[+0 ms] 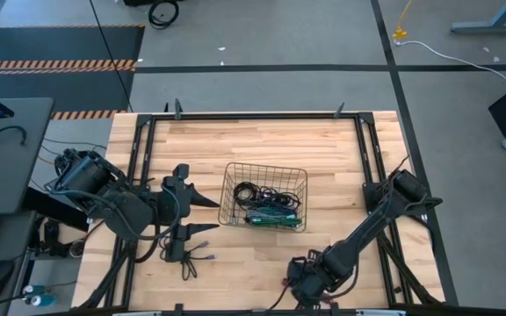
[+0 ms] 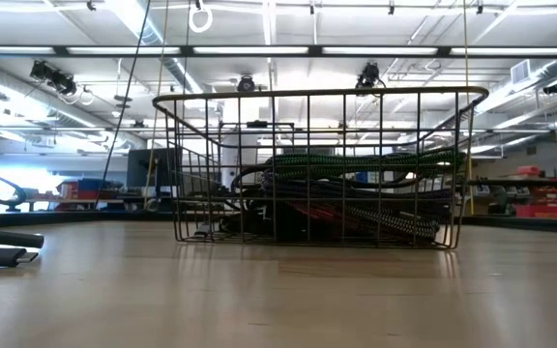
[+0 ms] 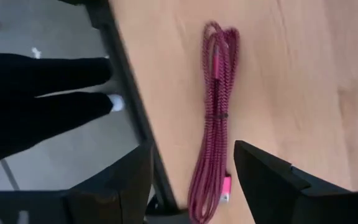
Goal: Pick and place USB-C Cables
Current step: Put the pink charger cable into the wire basket
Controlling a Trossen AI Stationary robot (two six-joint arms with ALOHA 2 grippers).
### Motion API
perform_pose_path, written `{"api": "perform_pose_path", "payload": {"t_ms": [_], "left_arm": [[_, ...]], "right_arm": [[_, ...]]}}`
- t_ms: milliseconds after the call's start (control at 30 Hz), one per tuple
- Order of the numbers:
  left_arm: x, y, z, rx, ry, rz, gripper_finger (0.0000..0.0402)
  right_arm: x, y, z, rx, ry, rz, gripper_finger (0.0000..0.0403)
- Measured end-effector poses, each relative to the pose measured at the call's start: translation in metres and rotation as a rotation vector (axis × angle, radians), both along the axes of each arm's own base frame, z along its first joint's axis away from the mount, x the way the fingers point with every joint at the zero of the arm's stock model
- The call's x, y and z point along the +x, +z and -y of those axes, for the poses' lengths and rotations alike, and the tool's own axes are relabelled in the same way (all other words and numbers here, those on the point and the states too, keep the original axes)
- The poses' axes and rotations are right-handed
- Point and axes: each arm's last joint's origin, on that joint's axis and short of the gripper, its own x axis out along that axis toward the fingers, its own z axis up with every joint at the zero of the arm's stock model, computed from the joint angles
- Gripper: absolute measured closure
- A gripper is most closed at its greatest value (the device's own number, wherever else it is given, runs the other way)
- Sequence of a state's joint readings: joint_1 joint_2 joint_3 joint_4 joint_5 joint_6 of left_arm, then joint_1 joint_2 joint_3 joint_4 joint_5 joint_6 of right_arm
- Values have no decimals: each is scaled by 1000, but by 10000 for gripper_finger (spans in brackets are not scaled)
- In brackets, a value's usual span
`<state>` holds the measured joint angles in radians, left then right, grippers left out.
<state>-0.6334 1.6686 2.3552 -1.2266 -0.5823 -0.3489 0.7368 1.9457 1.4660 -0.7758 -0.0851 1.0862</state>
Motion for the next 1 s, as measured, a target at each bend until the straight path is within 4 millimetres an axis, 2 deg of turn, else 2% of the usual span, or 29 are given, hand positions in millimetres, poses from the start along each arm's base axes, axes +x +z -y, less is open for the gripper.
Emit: {"api": "perform_pose_path", "payload": {"t_ms": [200,367,800,1000], "left_arm": [[0,0,0,-4,2,0,207],[0,0,0,-6,3,0,207],[0,0,0,-5,2,0,207],[0,0,0,-6,3,0,207]], "right_arm": [[-10,-36,12,-11,-31,-53,175],[-12,-55,14,55,-86,-16,175],[-21,-75,21,76,-110,7,176],[-22,-78,23,70,-111,6,177]]}}
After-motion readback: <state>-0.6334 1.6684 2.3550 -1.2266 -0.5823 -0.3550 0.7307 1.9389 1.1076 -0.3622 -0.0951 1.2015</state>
